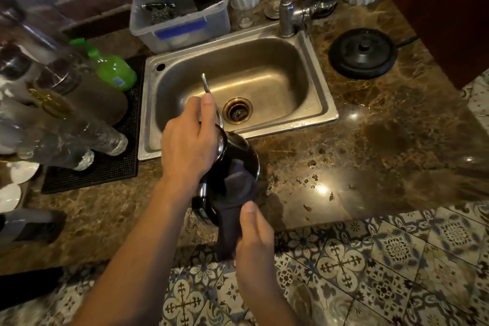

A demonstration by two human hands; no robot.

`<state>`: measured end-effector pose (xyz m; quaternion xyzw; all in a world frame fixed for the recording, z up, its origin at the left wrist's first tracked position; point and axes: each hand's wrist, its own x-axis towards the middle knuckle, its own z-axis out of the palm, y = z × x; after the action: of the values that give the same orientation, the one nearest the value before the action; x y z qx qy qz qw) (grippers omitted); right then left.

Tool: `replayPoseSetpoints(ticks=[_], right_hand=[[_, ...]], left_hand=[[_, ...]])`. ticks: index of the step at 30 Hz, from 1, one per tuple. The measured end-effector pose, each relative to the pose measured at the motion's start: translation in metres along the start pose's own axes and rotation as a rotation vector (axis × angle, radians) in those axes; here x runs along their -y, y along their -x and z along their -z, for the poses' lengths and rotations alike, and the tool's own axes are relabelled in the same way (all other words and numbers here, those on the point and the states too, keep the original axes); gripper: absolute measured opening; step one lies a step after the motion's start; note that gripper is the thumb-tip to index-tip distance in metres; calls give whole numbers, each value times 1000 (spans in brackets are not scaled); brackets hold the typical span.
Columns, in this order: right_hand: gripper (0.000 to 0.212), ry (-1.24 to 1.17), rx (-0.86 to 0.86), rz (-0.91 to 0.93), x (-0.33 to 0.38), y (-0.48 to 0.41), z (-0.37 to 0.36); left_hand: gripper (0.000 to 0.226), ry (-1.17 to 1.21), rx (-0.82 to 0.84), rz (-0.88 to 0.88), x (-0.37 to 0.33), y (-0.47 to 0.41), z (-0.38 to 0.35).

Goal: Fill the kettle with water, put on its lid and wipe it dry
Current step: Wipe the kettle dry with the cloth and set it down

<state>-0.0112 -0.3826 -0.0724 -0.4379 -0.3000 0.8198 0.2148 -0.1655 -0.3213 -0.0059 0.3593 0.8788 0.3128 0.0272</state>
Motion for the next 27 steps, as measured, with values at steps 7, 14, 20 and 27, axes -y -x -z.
replayPoseSetpoints(ticks=[7, 14, 20, 27], right_hand=[[46, -487, 117, -135, 41, 8, 13], [50, -461, 183, -108, 75, 27, 31], [45, -462, 249, -73, 104, 48, 38], [50, -483, 317, -17, 126, 72, 34]], left_hand=[[49, 56, 26, -39, -2, 4, 7], [29, -86, 76, -235, -8, 6, 14], [19, 115, 264, -301, -47, 32, 40], [4, 393, 115, -129, -93, 96, 86]])
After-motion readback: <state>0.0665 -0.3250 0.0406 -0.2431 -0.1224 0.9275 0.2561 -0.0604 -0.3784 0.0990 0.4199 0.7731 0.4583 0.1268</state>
